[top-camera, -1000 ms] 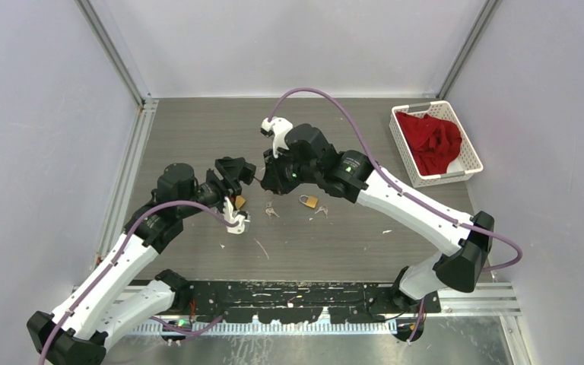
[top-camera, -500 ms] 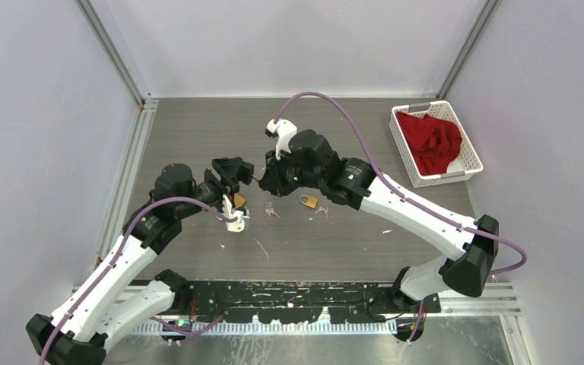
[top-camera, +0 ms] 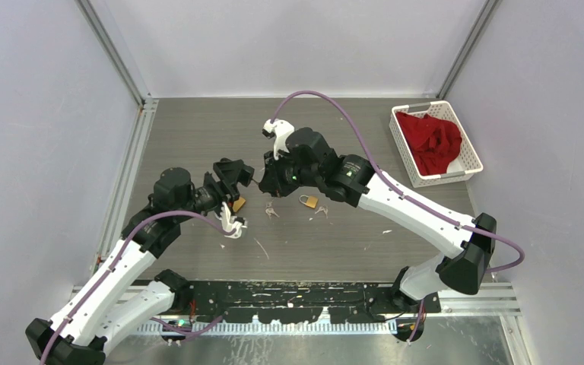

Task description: Unlock with the key

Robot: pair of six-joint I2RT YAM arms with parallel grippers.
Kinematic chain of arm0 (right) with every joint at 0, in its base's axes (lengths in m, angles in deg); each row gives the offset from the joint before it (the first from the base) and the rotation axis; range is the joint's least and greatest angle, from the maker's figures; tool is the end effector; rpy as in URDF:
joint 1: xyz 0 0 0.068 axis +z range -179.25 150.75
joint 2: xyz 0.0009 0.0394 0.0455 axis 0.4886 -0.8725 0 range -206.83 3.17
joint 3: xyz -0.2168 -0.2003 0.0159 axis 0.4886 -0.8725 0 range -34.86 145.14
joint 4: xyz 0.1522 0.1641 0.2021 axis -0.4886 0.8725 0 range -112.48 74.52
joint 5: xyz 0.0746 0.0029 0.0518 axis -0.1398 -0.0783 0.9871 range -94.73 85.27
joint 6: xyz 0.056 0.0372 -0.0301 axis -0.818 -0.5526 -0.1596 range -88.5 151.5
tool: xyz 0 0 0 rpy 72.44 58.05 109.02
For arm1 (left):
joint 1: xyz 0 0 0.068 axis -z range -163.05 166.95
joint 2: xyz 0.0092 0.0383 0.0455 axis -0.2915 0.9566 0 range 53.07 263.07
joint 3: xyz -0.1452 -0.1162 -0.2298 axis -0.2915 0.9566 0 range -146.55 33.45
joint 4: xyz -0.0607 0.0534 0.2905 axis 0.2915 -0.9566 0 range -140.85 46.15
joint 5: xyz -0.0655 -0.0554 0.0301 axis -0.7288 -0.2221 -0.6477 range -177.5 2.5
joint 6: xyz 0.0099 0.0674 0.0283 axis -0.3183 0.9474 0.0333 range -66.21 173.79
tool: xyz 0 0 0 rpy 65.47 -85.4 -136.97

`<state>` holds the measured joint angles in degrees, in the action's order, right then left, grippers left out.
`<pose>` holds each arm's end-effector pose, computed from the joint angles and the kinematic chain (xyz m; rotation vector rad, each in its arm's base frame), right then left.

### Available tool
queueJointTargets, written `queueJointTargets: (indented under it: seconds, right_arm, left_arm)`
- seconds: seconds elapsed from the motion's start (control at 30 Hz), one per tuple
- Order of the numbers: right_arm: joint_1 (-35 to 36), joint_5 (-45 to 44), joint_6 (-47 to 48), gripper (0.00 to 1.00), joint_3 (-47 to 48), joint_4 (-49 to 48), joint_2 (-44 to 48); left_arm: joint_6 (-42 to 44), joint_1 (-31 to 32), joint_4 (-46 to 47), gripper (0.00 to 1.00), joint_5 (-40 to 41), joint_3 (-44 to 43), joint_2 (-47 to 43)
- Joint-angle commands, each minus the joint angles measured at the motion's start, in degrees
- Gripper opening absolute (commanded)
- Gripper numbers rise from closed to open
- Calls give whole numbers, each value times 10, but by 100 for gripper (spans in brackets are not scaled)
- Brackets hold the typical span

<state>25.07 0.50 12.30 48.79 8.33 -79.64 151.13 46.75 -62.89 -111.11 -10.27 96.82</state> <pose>0.2216 0.3182 0.3955 -0.7231 2.0915 0.8460 0.1813 -0.1323 0.3296 1.8037 0.5846 0.4167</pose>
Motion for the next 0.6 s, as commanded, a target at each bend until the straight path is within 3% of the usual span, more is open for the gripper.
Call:
queueJointTargets:
  seconds: [0.0, 0.17, 0.57]
  right_arm:
    - [-5, -50, -21, 1, 10, -130, 6]
    - [-3, -85, -43, 1, -33, -191, 26]
    - [5, -103, -68, 1, -24, -189, 12]
  left_arm:
    - [1, 14, 70, 0, -88, -9, -13]
    - [-35, 18, 87, 0, -53, -15, -6]
    - [-32, 25, 90, 0, -19, -12, 4]
